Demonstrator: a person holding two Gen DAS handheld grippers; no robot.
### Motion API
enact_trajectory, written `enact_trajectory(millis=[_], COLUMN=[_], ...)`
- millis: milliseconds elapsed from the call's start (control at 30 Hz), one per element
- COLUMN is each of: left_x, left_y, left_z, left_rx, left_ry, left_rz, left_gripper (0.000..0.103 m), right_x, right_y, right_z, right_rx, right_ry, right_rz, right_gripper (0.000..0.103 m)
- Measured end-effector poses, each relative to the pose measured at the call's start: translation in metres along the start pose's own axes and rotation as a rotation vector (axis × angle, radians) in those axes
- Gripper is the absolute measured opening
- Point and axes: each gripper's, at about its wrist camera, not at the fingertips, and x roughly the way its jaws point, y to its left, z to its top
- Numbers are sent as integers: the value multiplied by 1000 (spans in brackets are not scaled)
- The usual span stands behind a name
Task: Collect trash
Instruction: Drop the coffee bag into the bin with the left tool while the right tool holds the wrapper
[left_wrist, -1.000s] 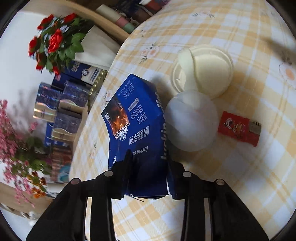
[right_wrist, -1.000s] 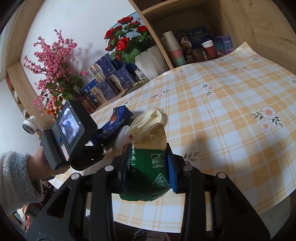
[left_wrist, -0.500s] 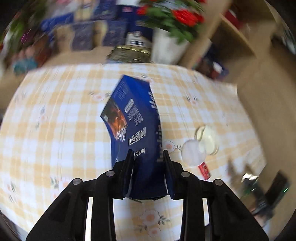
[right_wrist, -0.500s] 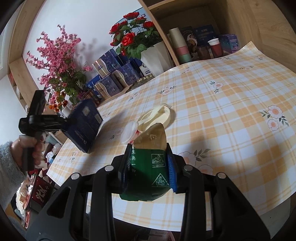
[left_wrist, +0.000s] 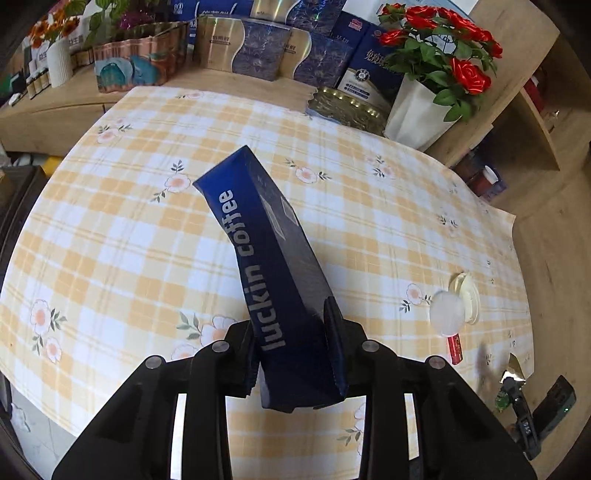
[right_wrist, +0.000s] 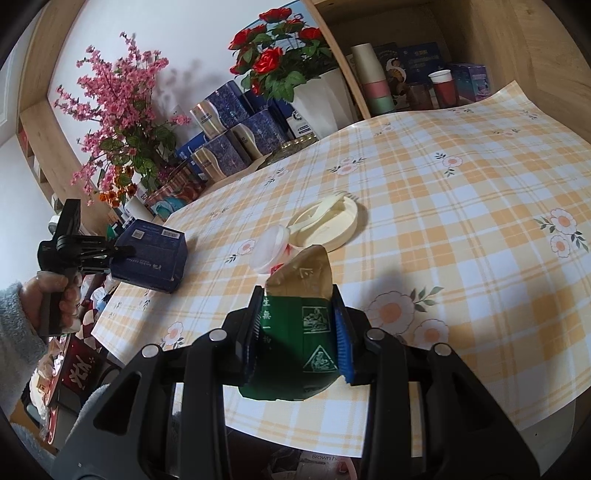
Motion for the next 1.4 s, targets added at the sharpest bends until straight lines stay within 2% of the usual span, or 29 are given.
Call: enact_trajectory(millis=[133, 367, 400, 467, 567, 733, 967, 1167, 1267, 1400], left_x=[-9, -49, -54, -67, -81, -90, -108, -91, -70, -41], left_y=[-11, -67, -74, -89, -110, -131, -162, -181, -185, -185], left_z=[-6, -30, -36, -51, -78, -124, -176, -218, -233, -246], left_rx=[65, 274, 299, 352, 454, 534, 625, 683, 693, 720], left_ry=[-28, -40, -35, -18, 1, 37, 106, 216, 279, 335], left_rz=[12, -97, -112, -153, -172, -222, -331, -373, -376, -344], left_gripper=[30, 28, 24, 19, 17, 14, 14, 14, 14, 14], right_x=[-9, -33, -36, -46, -58, -78, -106, -105, -101, -93], right_y=[10, 32, 35, 44, 54, 68, 75, 66, 59, 47], right_z=[4, 9, 8, 5, 0, -12, -27, -34, -38, -43], right_rx=[-21, -51, -54, -65, -74, -90, -93, -74, -59, -36], right_ry=[-5, -20, -22, -27, -30, -39, -60, -54, -43, -23], right_rz=[4, 4, 4, 6, 5, -1, -9, -11, -12, -20], right_gripper=[36, 36, 36, 36, 36, 36, 36, 36, 36, 36])
